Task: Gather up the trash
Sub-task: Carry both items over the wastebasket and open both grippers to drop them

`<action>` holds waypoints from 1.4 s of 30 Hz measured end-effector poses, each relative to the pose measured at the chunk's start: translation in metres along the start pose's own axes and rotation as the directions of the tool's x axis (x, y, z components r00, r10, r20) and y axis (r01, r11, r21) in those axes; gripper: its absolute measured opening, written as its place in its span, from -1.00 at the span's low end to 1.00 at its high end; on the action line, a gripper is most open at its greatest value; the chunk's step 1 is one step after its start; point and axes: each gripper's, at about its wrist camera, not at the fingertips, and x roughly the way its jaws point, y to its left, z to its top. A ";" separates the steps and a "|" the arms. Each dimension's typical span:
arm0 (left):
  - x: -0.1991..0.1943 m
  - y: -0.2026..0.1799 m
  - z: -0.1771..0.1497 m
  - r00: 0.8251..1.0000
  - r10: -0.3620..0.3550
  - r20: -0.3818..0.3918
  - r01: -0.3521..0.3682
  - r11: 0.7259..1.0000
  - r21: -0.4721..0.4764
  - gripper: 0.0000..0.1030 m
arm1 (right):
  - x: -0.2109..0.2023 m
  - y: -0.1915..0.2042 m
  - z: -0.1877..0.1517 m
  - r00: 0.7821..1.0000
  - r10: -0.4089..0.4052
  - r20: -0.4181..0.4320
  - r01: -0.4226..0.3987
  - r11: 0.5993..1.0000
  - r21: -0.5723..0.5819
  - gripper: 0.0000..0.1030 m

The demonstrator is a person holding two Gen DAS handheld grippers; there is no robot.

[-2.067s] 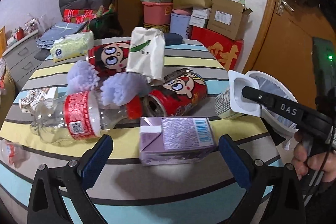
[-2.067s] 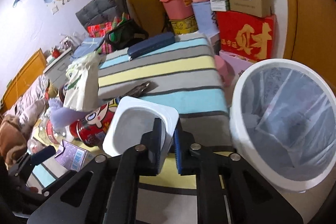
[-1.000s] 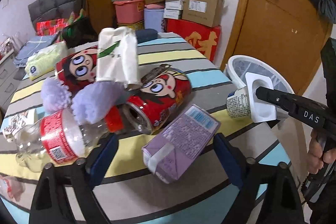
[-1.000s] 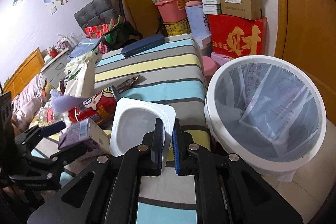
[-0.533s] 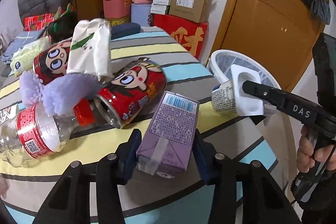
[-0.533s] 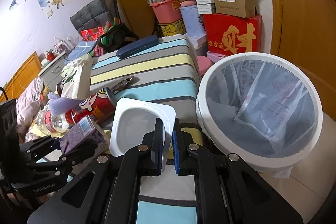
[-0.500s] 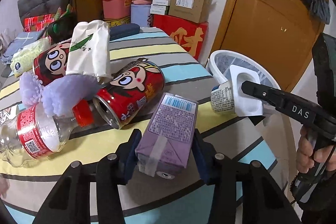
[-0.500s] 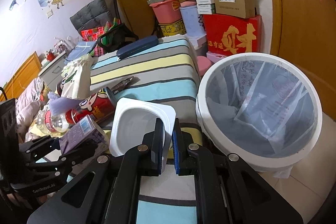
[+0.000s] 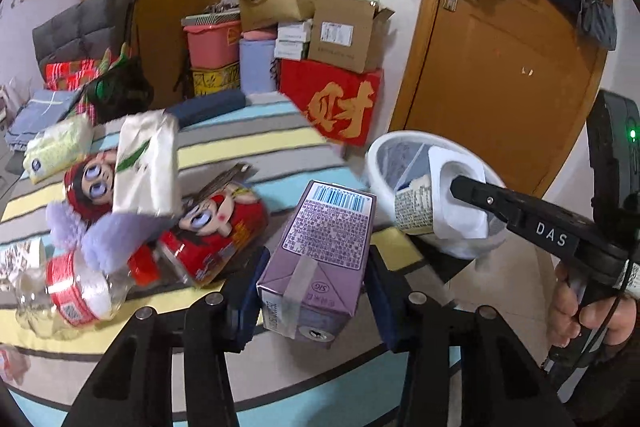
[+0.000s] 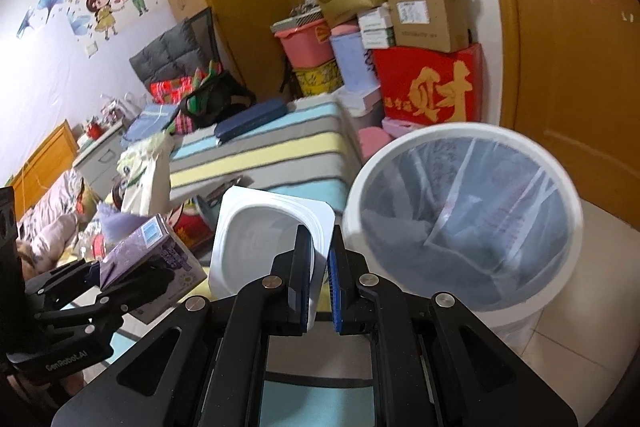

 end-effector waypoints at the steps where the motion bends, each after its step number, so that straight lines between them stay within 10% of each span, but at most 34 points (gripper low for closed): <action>1: 0.000 -0.003 0.004 1.000 -0.007 0.005 0.007 1.000 0.006 -0.08 | -0.003 -0.004 0.002 1.000 -0.011 0.008 0.011 1.000 0.005 -0.84; 21: 0.072 -0.122 0.060 0.986 -0.160 -0.034 0.164 0.976 0.147 -0.08 | -0.012 -0.084 0.015 0.982 -0.191 -0.009 0.191 0.979 0.076 -0.84; 38: 0.108 -0.138 0.061 0.990 -0.121 -0.066 0.131 0.978 0.164 0.17 | 0.007 -0.117 0.016 0.965 -0.250 -0.085 0.255 0.966 0.051 -0.83; 42: 0.102 -0.134 0.062 0.994 -0.099 -0.053 0.107 0.981 0.163 0.23 | 0.007 -0.118 0.015 0.962 -0.259 -0.090 0.264 0.963 0.055 -0.56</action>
